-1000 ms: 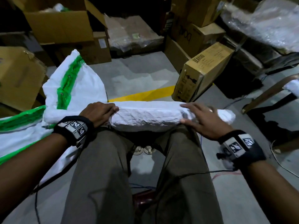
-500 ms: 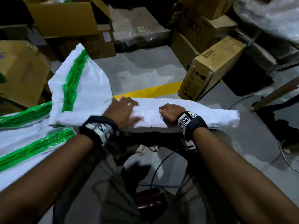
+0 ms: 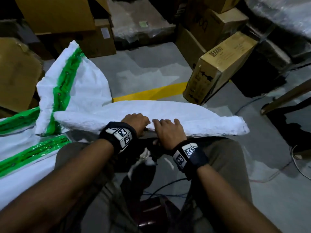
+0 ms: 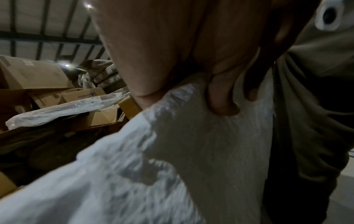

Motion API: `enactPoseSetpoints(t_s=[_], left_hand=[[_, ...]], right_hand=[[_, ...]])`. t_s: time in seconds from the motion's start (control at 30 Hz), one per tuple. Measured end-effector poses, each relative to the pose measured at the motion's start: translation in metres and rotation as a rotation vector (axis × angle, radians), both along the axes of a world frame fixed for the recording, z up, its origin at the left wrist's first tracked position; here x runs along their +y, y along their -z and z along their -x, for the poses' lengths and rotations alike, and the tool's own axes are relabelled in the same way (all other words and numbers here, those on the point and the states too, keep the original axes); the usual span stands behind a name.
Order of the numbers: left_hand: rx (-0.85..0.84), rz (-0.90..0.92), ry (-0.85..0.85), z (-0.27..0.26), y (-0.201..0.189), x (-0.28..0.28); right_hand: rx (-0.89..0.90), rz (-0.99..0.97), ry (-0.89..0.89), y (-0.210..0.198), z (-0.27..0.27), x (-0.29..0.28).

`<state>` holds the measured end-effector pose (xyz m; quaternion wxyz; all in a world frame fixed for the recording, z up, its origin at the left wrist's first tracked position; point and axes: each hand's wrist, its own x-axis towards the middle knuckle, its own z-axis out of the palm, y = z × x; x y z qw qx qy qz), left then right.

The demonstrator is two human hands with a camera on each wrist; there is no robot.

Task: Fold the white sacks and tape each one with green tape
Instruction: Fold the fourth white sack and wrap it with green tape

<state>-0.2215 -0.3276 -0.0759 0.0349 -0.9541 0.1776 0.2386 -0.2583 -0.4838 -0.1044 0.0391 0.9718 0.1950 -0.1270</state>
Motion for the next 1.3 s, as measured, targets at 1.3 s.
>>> enactPoseSetpoints(t_s=[1.3], left_hand=[[0.183, 0.22, -0.134, -0.079, 0.064, 0.001]], right_hand=[[-0.275, -0.286, -0.058, 0.064, 0.008, -0.02]])
